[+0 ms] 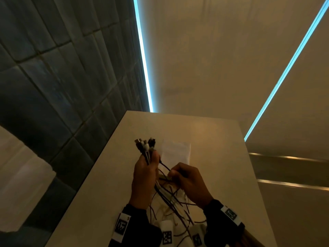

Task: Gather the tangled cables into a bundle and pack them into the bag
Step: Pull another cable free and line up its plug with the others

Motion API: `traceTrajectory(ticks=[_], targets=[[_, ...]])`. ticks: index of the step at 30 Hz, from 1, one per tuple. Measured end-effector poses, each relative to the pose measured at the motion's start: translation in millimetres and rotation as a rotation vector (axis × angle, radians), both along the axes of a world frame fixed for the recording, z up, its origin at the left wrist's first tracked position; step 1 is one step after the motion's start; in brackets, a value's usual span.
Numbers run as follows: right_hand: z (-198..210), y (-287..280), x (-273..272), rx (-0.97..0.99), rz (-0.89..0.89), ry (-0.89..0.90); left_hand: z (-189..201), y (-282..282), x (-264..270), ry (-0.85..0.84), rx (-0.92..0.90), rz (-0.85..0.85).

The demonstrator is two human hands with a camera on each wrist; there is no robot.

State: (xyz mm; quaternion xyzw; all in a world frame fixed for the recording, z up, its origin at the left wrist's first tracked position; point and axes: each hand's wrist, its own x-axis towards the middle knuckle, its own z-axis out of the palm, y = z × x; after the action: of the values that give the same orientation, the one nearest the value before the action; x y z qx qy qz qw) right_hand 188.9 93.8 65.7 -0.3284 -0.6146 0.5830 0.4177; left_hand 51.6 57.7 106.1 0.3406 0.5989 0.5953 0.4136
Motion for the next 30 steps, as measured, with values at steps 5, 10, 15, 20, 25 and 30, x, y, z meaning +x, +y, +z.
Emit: traceTrajectory(ticks=[5,10,15,20,25,30], targets=[[20.2,-3.6,-7.4,0.102,0.043,0.010,4.5,-3.9,10.5,0.061,-0.016,-0.067],[8.7,-0.1,-6.7,0.053,0.097,0.009,14.8,-5.2,9.6,-0.155,0.036,-0.004],[-29.7,-0.8,0.3,0.019,0.137,-0.122,25.1,-9.3,-5.7,-0.238,0.104,0.017],[-45.0,-1.9,3.0,-0.055,0.095,-0.143,33.4,-15.6,-3.6,-0.295,0.146,-0.065],[-68.4,1.6,12.7,-0.101,0.096,-0.214,43.4,-17.3,-12.1,-0.397,0.207,-0.028],[-95.5,3.0,25.9,-0.098,0.005,-0.379,42.1,-20.2,-14.2,-0.375,0.157,-0.003]])
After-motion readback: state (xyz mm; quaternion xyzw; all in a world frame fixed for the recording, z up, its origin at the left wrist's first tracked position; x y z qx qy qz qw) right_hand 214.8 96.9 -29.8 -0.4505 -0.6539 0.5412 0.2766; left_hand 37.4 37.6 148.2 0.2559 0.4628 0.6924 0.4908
